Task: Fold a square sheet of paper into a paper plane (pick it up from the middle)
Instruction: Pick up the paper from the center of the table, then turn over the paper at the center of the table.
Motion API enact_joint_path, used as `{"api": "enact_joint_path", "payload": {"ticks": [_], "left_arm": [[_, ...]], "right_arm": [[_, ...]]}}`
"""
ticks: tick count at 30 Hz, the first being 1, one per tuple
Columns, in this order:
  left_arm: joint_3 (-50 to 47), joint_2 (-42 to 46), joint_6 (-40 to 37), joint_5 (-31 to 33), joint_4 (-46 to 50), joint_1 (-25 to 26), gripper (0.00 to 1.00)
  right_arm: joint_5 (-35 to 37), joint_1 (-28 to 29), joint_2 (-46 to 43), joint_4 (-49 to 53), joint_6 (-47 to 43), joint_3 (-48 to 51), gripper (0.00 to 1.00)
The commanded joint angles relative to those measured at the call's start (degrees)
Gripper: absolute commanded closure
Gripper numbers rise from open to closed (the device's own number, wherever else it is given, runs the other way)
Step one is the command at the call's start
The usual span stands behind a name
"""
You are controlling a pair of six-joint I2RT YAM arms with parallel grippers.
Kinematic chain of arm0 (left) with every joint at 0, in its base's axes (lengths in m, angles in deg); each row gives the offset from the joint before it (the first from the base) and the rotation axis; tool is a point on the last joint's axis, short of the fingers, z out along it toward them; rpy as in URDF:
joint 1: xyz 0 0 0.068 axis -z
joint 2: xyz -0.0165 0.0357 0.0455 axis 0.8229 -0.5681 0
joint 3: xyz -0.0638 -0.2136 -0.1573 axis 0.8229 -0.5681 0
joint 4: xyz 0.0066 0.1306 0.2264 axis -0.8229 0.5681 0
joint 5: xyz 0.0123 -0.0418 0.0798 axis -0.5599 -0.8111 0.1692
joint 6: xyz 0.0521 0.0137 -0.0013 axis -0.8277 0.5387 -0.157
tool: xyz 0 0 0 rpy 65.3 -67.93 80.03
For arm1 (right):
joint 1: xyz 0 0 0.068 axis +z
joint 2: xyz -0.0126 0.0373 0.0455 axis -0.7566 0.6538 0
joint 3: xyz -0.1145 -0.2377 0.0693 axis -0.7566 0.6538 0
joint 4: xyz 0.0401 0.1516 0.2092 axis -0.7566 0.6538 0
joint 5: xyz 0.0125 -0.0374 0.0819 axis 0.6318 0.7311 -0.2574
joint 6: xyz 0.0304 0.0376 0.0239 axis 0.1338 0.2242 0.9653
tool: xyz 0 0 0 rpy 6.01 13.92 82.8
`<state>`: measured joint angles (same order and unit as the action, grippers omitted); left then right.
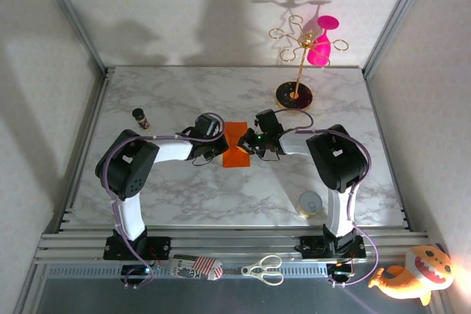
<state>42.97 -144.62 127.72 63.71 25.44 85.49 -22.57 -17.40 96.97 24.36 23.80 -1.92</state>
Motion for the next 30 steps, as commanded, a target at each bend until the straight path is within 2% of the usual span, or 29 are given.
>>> {"api": "enact_joint_path", "payload": {"ticks": [1,7,11,13,18,20,21,30], "left_arm": [[1.6,2.59,0.21,-1.62,3.44,-1.39,0.93],[-2.72,12.13,2.03,-5.1,-1.67,-6.02,0.79],[-8.9,20.07,4.33,-7.45,-8.03,-8.6,0.63],[-11.19,22.97,5.04,-9.76,-11.58,-9.35,0.53],[-18.65,29.85,8.22,-16.12,-25.94,-9.49,0.11],[-20.38,31.34,9.31,-18.25,-29.78,-9.54,0.03],[-20.87,31.66,9.81,-19.08,-30.69,-9.45,0.01],[-22.15,30.99,11.51,-21.26,-35.98,-8.57,0.0]], "right_arm": [[1.26,-0.02,-2.04,-2.97,-1.28,1.16,0.98],[2.01,-1.25,-8.46,-10.18,-4.94,3.62,1.0],[0.79,-1.84,-13.33,-12.86,-8.42,4.11,1.0],[-1.14,-2.43,-14.94,-14.15,-8.48,4.16,1.0],[-8.92,-3.19,-16.25,-20.77,-5.82,4.21,1.0],[-11.87,-3.19,-15.92,-23.36,-4.26,4.03,1.0],[-13.3,-3.16,-15.68,-24.97,-3.43,4.03,1.0],[-19.38,-2.94,-14.15,-36.35,6.24,5.74,1.0]]}}
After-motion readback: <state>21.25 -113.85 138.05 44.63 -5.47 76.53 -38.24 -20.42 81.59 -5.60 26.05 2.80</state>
